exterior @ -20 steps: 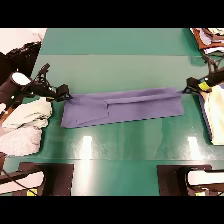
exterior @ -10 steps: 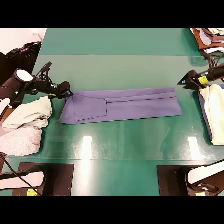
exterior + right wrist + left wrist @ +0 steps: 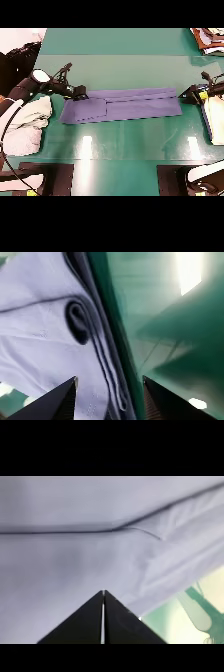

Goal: Fold the shirts.

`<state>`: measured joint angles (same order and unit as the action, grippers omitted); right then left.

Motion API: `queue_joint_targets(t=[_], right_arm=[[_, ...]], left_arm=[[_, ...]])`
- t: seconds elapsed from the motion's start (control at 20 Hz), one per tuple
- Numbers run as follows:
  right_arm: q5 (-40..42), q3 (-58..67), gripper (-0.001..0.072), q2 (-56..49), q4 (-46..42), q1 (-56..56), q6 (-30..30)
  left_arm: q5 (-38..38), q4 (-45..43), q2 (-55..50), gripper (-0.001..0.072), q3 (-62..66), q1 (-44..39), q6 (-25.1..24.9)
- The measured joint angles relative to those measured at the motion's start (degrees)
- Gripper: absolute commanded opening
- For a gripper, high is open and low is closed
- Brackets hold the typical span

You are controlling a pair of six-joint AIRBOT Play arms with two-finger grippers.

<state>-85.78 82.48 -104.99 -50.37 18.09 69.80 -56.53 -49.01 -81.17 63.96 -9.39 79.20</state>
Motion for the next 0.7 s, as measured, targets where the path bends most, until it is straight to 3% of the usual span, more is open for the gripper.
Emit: queue_joint_targets(t=[0.1, 0.3, 0.7], right_arm=[[-0.5, -0.9, 0.0427, -0.9, 1.4, -1.1, -0.6], [-0.2, -1.6, 0.0027, -1.7, 1.0, -4.3, -2.5], [-1.7, -1.5, 0.0013, 7.4, 4.2, -8.0, -5.9]], left_arm=[[0.2, -0.5, -0.2, 0.0025, 1.6, -2.8, 0.0], [2.2, -1.7, -3.1, 0.0025, 8.0, -7.6, 0.7], [4.7, -2.1, -15.6, 0.0025, 18.9, -16.1, 4.2]])
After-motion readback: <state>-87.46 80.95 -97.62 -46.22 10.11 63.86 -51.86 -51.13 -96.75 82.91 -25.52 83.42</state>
